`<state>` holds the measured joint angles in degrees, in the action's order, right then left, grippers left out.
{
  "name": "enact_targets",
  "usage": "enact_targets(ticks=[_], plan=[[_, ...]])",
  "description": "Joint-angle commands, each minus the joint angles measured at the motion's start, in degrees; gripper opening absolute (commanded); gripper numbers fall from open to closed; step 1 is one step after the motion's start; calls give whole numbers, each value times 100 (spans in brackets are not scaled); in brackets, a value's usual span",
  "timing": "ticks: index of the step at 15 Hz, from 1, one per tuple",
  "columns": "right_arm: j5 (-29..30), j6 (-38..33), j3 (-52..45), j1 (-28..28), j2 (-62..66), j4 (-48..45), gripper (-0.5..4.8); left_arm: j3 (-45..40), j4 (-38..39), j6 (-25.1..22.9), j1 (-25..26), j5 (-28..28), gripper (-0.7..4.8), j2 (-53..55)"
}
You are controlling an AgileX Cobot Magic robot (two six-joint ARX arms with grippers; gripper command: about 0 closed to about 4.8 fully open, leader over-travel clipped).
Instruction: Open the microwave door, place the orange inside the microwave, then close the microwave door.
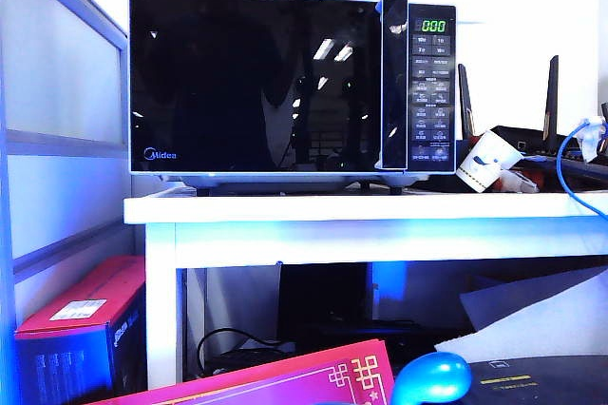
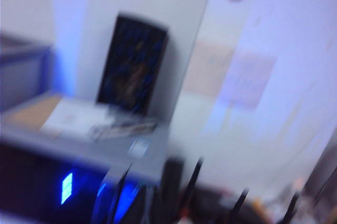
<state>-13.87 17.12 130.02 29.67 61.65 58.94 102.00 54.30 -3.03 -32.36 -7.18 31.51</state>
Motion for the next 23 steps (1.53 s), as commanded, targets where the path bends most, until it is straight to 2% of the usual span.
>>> enact_targets(ticks=[1,2,4,5,7,8,10,11,12,13,16,18,20,23], plan=[[236,-341,-358,7,-614,560,-5,-15,1705,-114,4,417,-6,-573],[527,-323,-896,7,-949,496,-5,-131,2129,-125,9,393,-6,-684],[632,-323,-1965,7,-1453,101,-5,-730,1834,-120,9,214,-6,-931],[704,-332,-3139,7,-1969,-645,-5,-1633,1049,-98,9,-28,-6,-1180],[804,-343,-4360,9,-2498,-1637,-5,-2771,221,-101,9,-186,-6,-1427],[804,-367,-5473,15,-2964,-2529,-5,-3939,-640,33,4,-428,-6,-1596],[800,-369,-6907,31,-3526,-3528,-5,-5392,-2098,214,4,-466,-6,-1661],[804,-380,-7831,26,-3860,-4039,-5,-6323,-3261,361,4,-455,-5,-1657],[824,-417,-8513,28,-4098,-4275,-5,-7110,-4105,396,4,-328,-6,-1655],[820,-588,-9151,26,-4271,-4444,-5,-7729,-4579,396,2,-168,-6,-1637],[824,-1506,-10699,31,-4489,-5038,-5,-8880,-4780,393,2,319,-6,-1620],[603,-1648,-11691,31,-4487,-5445,-5,-9289,-4769,317,2,361,-5,-1620],[588,-1860,-12284,31,-4489,-5449,-5,-9405,-4544,240,2,586,-5,-1620],[584,-1864,-12616,31,-4489,-5427,-5,-9403,-4441,243,2,588,-5,-1620]])
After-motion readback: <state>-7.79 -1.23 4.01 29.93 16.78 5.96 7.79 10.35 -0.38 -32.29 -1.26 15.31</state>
